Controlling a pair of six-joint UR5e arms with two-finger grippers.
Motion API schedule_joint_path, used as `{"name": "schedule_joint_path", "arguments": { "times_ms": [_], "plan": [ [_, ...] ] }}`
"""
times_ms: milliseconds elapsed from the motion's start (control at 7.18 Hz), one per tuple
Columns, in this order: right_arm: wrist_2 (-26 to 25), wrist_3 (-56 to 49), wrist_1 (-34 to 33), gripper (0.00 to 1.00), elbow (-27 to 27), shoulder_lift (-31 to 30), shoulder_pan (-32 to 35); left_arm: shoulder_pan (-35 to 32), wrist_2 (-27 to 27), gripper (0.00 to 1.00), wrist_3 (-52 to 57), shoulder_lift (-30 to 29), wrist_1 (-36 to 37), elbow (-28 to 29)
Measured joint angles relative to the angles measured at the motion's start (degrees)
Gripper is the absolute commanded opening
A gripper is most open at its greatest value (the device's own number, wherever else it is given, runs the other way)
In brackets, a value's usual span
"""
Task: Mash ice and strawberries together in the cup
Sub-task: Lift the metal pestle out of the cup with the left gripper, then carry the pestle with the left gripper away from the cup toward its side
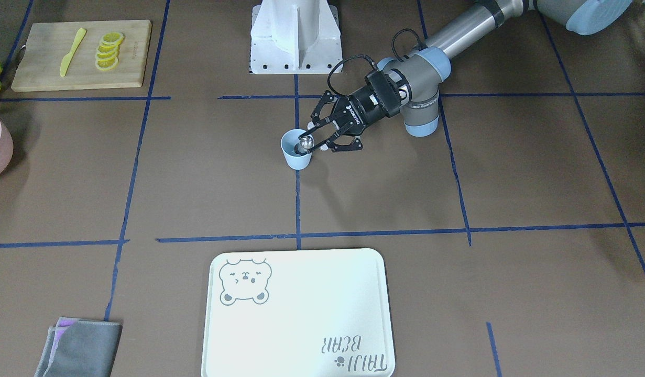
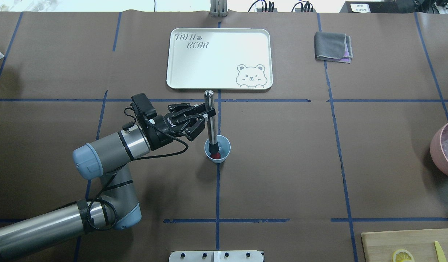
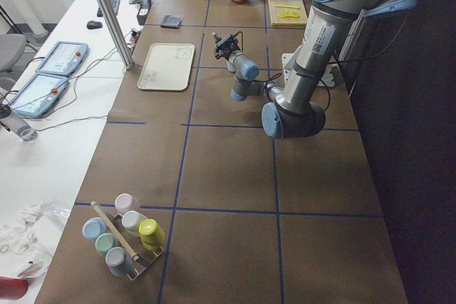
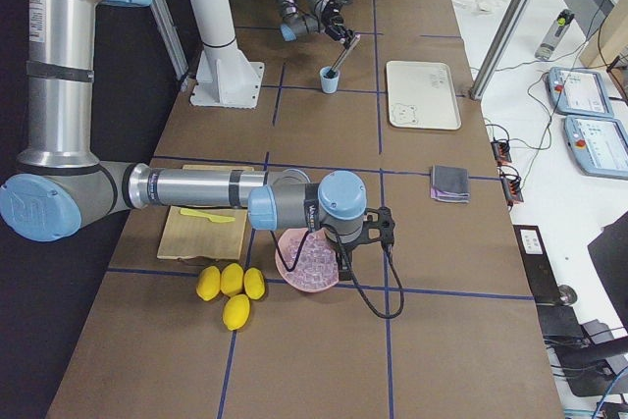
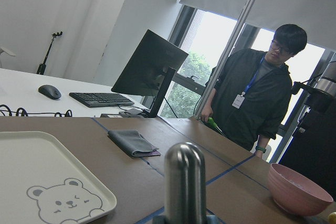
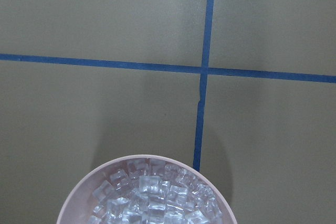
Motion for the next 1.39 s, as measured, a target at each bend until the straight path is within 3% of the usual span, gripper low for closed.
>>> {"name": "schedule_joint_path", "arguments": {
  "times_ms": [557, 1393],
  "plan": [
    [0.0, -0.1, 0.0, 0.99, 0.1, 0.0, 0.0, -2.4, -0.7, 0.00, -1.5, -0.3, 0.4, -1.4],
    [0.0, 0.0, 0.1, 1.00, 0.7, 0.0, 0.0, -16.0, -14.4, 0.00, -12.9, 3.6, 14.1, -14.5]
  ]
}}
